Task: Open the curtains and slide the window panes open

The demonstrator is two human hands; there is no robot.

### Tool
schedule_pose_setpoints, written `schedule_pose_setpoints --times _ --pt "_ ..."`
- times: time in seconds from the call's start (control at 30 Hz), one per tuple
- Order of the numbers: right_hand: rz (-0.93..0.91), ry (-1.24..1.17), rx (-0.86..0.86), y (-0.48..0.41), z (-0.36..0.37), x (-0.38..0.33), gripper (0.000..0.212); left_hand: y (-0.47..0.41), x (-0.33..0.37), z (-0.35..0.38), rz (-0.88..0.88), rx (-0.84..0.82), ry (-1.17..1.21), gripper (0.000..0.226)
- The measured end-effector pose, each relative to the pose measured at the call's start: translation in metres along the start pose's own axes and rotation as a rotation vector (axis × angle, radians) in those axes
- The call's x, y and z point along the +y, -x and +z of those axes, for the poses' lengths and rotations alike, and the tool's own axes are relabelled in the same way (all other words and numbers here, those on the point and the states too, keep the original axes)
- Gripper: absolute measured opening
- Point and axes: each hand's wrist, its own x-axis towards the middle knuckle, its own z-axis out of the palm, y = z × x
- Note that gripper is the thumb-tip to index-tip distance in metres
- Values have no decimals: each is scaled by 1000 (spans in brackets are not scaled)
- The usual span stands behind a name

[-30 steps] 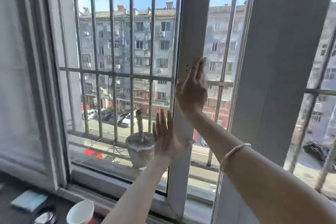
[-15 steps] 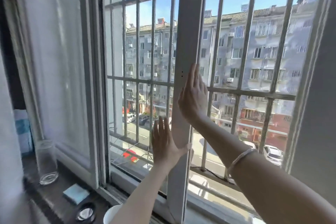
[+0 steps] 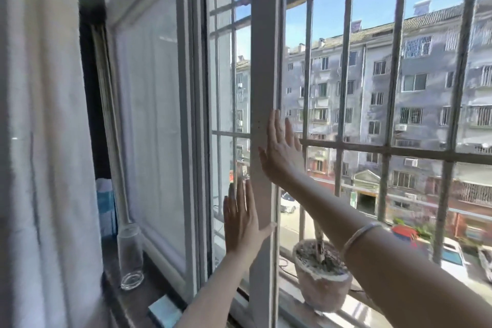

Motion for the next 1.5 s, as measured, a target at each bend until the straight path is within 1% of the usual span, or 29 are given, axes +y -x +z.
schedule_pose_setpoints --times 0.07,0.13,0.17,0.23,0.27,0.37,0.47,0.53,0.63,0.67,0.73,0.83,0.9,0.97,1.07,1.17,1.23,1.3,1.37,1.5 --pt "-35 -10 -62 -14 8 -4 69 -11 -9 -3 27 33 -73 108" --pt "-68 -18 -120 -27 18 -7 68 -21 -19 -5 68 96 -159 118" --pt "-81 -21 -145 -33 24 -9 68 -25 -25 -5 96 93 -194 122" --pt "-96 -42 -191 -43 33 -13 70 -36 -39 -5 171 91 -253 119" --pt "-99 -59 -212 -48 40 -17 71 -42 -47 -5 180 86 -288 119" --pt "-92 -111 -253 -61 56 -28 71 -50 -62 -10 171 120 -452 135" --pt "-90 -136 -269 -75 68 -38 69 -57 -77 -12 156 122 -513 148" --pt "-100 -134 -285 -85 73 -42 67 -63 -86 -11 172 110 -559 141" --pt "-119 -142 -312 -96 79 -47 64 -77 -98 -8 217 127 -581 110" --pt "-121 -150 -317 -99 80 -49 63 -81 -99 -10 219 105 -577 104" --pt "-125 -165 -321 -104 83 -51 63 -86 -100 -14 192 21 -555 104" --pt "-136 -176 -323 -110 89 -56 65 -94 -106 -11 177 -8 -640 103" --pt "-139 -186 -321 -112 94 -58 67 -96 -109 -13 158 -25 -646 103" --pt "-139 -192 -318 -115 98 -58 69 -94 -110 -15 182 -60 -644 101" --pt "-135 -182 -319 -116 99 -57 70 -96 -111 -15 232 -17 -658 99" --pt "-142 -178 -318 -115 97 -56 71 -93 -108 -17 233 -37 -667 99" --pt "-141 -168 -304 -111 95 -53 72 -90 -105 -22 203 -55 -650 99" --pt "-124 -155 -307 -108 89 -50 74 -90 -109 -20 220 -20 -624 98" --pt "-104 -173 -306 -104 84 -45 75 -91 -109 -15 236 -70 -542 94" --pt "-55 -154 -272 -90 66 -34 74 -85 -100 -19 257 -77 -439 88"
